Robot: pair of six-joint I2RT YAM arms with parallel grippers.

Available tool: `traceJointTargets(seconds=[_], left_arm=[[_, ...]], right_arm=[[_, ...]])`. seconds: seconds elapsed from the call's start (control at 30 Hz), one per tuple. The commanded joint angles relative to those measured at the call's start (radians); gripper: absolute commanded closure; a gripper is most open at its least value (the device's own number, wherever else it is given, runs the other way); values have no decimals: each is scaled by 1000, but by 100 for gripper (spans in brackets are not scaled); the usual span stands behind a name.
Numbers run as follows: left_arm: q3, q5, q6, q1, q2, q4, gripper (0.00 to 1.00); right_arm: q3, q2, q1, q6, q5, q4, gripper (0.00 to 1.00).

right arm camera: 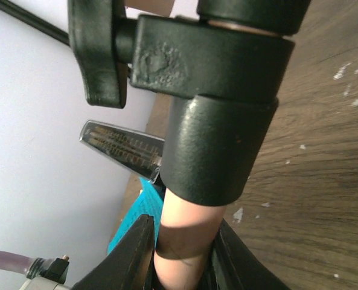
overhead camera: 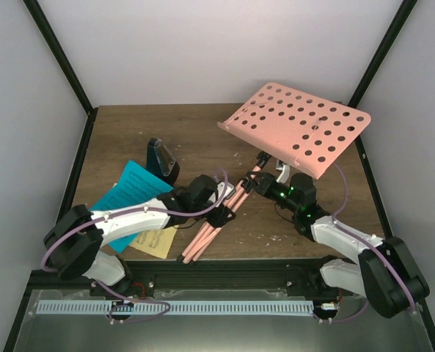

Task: Pack up the instrument practice props

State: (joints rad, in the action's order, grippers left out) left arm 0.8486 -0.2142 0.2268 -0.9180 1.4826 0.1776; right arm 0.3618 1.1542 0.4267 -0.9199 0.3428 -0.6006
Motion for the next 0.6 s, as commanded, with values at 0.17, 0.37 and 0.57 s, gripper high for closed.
traceJointTargets(seconds=[0.17, 0.37, 0.57], left_arm=[[142, -190, -94, 113, 39, -80, 100], [174, -252, -113, 120, 67, -69, 100], [184, -233, -86, 125, 82, -93, 100]], right_arm=[[-79, 61, -37, 164, -200, -297, 74], [-129, 53, -37, 192, -132, -344, 46], [-232, -5, -37, 157, -130, -390, 34]])
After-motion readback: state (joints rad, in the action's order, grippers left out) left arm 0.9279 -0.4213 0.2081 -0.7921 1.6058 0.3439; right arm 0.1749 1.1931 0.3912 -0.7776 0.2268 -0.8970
